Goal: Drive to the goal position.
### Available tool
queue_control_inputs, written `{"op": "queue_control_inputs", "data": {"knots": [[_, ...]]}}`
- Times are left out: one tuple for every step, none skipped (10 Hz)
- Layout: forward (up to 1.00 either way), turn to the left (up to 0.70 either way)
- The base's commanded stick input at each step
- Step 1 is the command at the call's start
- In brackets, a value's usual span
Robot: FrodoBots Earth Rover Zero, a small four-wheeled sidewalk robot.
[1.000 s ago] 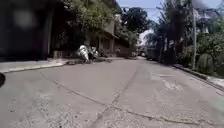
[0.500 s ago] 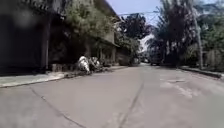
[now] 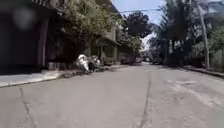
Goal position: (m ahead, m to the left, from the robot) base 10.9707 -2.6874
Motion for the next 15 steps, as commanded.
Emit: {"op": "queue_control_inputs", "data": {"knots": [[1.00,0.00],[1.00,0.00],[1.00,0.00],[1.00,0.00],[1.00,0.00],[1.00,0.00],[1.00,0.00],[1.00,0.00],[1.00,0.00],[1.00,0.00],[1.00,0.00],[1.00,0.00],[1.00,-0.40],[1.00,-0.40],[1.00,-0.40]]}}
